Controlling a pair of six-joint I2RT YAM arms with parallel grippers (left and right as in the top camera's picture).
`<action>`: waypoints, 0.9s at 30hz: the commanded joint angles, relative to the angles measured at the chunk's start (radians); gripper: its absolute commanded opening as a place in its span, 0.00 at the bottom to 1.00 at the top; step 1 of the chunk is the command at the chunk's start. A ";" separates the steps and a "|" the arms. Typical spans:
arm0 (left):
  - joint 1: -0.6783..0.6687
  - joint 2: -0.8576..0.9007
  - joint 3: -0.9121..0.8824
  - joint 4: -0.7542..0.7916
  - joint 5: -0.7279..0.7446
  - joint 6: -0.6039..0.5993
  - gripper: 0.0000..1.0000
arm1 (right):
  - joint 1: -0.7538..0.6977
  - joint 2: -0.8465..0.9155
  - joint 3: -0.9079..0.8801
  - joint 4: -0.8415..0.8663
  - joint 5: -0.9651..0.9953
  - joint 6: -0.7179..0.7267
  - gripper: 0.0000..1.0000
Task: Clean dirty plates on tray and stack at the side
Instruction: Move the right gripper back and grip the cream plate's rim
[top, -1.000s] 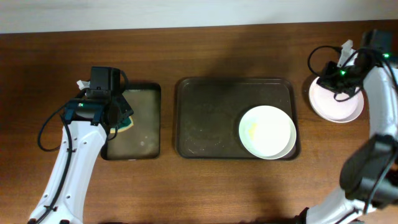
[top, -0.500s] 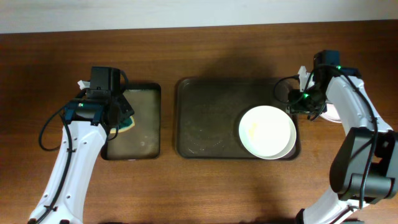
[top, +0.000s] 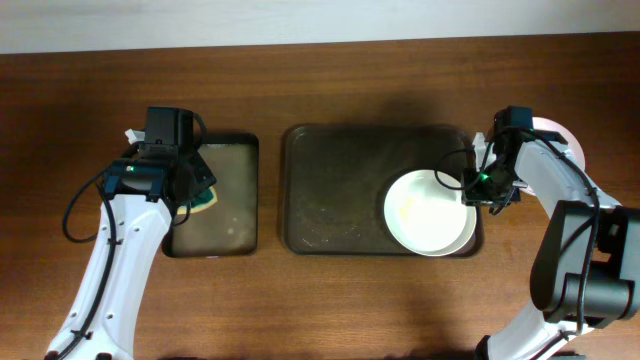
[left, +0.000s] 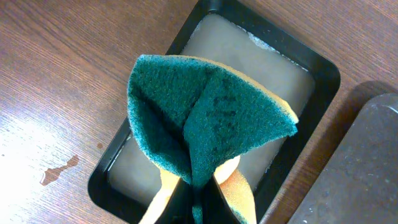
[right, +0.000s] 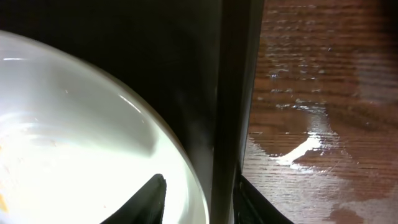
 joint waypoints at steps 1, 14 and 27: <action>0.003 -0.004 -0.004 0.005 0.000 -0.003 0.01 | 0.006 0.002 -0.011 -0.003 0.009 0.019 0.36; 0.003 -0.004 -0.004 0.009 0.000 -0.003 0.01 | 0.011 0.001 0.103 -0.088 0.109 0.072 0.35; 0.003 -0.004 -0.004 0.020 0.000 -0.003 0.01 | 0.129 0.010 0.106 -0.053 0.147 0.005 0.35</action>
